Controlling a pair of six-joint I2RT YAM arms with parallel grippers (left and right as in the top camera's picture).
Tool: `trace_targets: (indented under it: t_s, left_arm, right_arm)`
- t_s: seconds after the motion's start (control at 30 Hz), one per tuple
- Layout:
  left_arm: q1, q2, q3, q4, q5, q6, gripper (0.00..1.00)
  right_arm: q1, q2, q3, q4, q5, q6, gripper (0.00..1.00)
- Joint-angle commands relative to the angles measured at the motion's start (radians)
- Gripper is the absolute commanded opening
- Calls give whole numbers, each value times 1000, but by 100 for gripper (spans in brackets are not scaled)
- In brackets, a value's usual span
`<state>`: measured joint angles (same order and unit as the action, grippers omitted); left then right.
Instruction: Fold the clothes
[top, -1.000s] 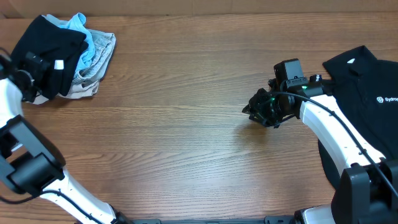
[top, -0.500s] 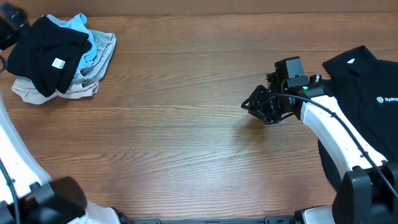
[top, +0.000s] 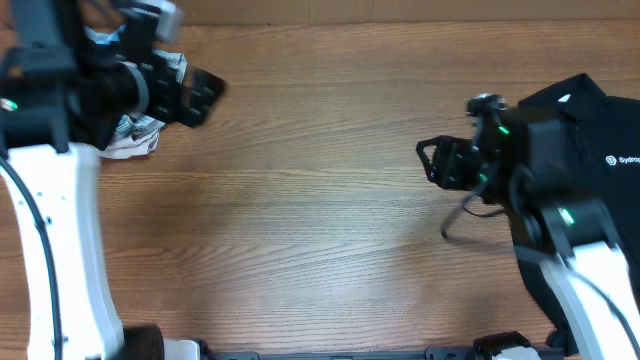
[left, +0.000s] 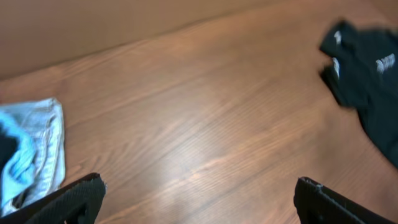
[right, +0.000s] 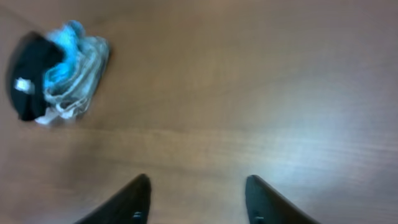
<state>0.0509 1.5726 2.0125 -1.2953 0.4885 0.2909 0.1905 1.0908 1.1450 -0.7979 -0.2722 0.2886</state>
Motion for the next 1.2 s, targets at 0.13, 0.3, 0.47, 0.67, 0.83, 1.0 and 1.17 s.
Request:
trace_targets:
  t_s: [0.13,0.3,0.47,0.67,0.83,1.0,1.17]
  left_arm:
    - [-262,-172,7,-41,-458,-119,100]
    - [-337,-172,6,-43,-459,-120,100]
    - [-340,-162,6,-43,-460,-119,100]
    - [-340,-152,6,-43,-460,-119,100]
    - [-340,-145,6,-43,-460,-119,100]
    - [-340,-140,6,-43,-460,-119,100]
    - [-340,-135,6,-43,-460,-119,100]
  right_arm:
    - [-1,-294,16,43,89,-100,100]
    - [-1,-367,16,26,89,-100,100]
    - [-1,-365,16,-18,88,-99,100]
    - [-1,-365,16,-54,93,-100,100]
    - [-1,-365,16,-83,105,-105,100]
    - [-1,-365,-1,-46,168,-107,100]
    - [-18,-393,-162,249,167,-146,100]
